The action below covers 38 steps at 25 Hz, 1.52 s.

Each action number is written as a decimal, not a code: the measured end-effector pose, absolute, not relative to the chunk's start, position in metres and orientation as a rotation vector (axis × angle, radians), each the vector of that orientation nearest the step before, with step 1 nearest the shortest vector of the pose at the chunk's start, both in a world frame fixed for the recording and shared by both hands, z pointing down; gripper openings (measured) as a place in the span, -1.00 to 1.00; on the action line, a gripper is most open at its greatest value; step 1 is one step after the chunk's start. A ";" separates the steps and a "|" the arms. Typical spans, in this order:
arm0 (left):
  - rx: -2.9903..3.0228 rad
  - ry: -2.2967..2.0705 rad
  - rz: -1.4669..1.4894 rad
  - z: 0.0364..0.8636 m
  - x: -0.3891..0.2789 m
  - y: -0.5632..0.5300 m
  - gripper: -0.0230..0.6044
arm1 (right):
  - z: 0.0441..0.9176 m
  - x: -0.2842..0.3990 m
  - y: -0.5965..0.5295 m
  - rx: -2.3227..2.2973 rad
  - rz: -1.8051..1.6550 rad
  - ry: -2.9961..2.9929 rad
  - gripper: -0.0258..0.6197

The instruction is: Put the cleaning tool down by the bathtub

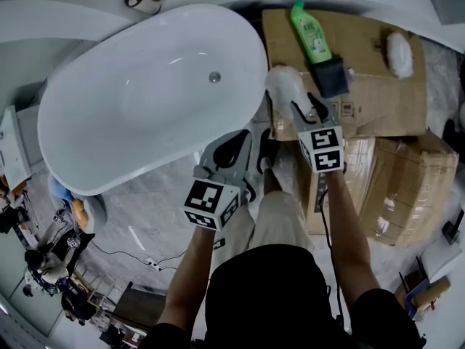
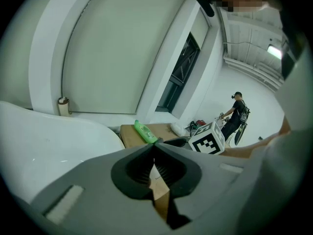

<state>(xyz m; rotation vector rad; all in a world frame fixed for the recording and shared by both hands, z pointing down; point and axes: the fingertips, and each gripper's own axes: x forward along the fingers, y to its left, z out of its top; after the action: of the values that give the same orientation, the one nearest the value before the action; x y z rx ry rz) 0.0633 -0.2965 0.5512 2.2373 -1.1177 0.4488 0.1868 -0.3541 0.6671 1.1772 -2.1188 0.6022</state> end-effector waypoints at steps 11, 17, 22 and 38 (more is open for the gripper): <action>2.264 -1.106 0.430 0.547 0.055 -0.268 -0.93 | 0.643 0.174 -0.317 1.232 0.590 -2.138 -0.38; 2.279 -1.104 0.430 0.540 0.037 -0.231 -0.93 | 0.620 0.160 -0.278 1.249 0.564 -2.156 -0.38; 2.304 -1.104 0.408 0.528 0.024 -0.192 -0.93 | 0.596 0.142 -0.239 1.269 0.530 -2.177 -0.40; 2.398 -1.101 0.348 0.472 -0.033 -0.043 -0.93 | 0.493 0.080 -0.094 1.351 0.382 -2.243 -0.63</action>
<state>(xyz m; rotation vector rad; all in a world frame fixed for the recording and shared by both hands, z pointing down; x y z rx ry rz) -0.0328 -0.0428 0.4721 2.3976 -1.1008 0.3480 0.0796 -0.0942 0.4928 1.3506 -2.2435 0.3816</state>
